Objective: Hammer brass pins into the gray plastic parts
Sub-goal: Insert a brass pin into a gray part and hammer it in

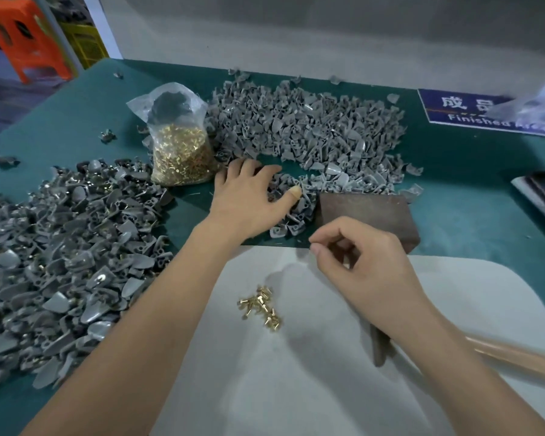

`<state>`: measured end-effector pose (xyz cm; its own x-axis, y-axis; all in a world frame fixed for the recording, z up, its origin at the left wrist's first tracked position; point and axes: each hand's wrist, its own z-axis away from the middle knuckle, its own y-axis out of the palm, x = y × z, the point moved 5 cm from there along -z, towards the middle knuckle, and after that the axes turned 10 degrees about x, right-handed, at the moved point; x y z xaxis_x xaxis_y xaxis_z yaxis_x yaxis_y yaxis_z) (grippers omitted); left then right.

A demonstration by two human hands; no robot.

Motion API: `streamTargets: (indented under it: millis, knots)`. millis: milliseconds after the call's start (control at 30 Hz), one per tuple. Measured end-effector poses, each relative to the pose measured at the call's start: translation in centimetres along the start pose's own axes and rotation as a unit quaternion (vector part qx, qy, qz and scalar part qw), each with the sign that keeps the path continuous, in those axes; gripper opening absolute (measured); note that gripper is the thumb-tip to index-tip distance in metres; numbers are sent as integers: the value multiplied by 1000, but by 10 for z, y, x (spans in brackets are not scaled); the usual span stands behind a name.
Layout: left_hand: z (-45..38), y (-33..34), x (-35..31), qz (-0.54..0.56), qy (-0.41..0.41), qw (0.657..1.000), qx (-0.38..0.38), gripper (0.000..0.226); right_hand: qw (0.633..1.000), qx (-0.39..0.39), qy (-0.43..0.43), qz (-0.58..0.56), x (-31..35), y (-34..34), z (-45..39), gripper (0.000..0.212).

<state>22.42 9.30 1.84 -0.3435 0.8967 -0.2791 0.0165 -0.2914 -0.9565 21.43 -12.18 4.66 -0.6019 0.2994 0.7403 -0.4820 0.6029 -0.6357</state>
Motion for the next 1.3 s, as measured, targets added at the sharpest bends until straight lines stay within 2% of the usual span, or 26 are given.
streamTargets:
  millis: [133,267,367,467,567,667,800,900,1000,1133,1300]
  knots:
    - [14,4,-11,12,39,999,21,66,1000,-5,-22,-11,-2,1,4,20]
    - [18,-5,-25,59,72,995,40,65,997,-49,-36,-53,-3,-6,4,15]
    - [5,-15,-54,105,165,980,42,47,994,-90,-34,-58,-8,-17,5,17]
    - [-16,-22,-82,155,252,951,84,38,992,-119,-18,-43,-14,-25,6,19]
    - [-39,-25,-108,127,328,925,143,31,989,-142,-6,-33,-19,-33,10,16]
    - [-64,-23,-134,99,370,904,190,27,985,-171,10,-37,-22,-42,12,15]
    - [-88,-7,-168,-77,432,882,172,52,981,-187,25,-46,-27,-49,14,17]
    - [-101,0,-179,-140,448,867,164,65,978,-204,32,-39,-30,-55,14,18]
    - [-103,12,-185,-151,483,843,181,55,972,-230,49,-27,-35,-62,14,21]
    - [-99,23,-188,-149,512,823,195,50,962,-247,112,-34,-46,-69,13,10]
    - [-101,24,-186,-102,501,838,189,45,948,-246,200,-29,-68,-86,-7,12]
